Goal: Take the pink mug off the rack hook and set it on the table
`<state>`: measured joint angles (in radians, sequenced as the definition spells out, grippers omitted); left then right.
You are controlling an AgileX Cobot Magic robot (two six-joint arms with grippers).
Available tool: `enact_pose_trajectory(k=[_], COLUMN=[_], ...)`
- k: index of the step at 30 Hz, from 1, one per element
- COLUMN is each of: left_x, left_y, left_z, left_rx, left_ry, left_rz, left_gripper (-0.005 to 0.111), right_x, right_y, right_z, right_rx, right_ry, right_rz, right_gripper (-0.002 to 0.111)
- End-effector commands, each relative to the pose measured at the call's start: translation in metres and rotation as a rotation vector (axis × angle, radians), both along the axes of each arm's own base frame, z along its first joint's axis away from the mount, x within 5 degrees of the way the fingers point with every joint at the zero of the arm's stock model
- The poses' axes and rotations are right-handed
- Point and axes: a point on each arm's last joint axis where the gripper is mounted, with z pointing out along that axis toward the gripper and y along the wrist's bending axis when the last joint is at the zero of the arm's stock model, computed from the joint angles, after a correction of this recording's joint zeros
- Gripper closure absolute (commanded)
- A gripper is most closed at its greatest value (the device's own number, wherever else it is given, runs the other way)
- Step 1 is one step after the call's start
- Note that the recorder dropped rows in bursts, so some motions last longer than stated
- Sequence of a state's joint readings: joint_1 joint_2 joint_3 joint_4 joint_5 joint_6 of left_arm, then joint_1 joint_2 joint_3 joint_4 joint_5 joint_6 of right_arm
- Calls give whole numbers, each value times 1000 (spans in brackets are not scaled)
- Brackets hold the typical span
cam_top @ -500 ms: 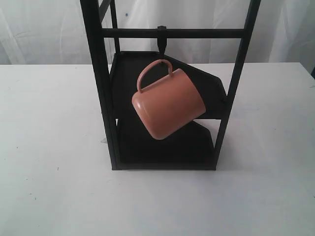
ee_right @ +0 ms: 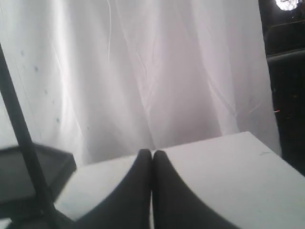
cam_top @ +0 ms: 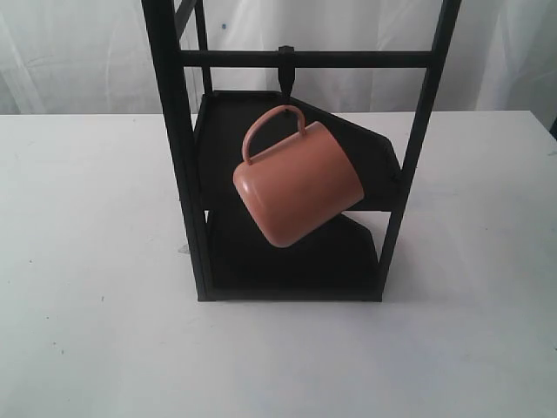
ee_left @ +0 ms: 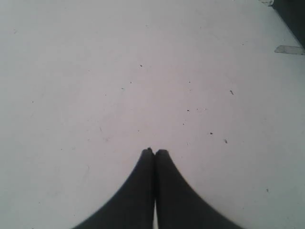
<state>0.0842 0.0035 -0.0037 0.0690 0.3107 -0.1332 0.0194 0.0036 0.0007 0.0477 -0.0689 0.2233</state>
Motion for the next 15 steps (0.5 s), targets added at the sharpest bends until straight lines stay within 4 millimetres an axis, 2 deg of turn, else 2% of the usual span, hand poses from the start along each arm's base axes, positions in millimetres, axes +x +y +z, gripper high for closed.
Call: enact_pose_trajectory(k=[1,4,13,15], left_x=[-1,-1,-1,-1], left_y=[-1,-1,-1,-1], left_z=[-2,-2,-2,-2], left_rx=[-4,-4,-4,-4], left_ry=[15,15,15,15], left_rz=[-7,-7,-7,-7], left_gripper=[107,107,107,107], right_x=[-2,-3,-1,-1], right_y=[-1,-1,0,0], right_z=[9,12,1,5], right_rx=[136,137,135,140], right_ry=[-100,-133,-11,-57], right_rz=[21,21,21,22], right_gripper=[108,108,108,108])
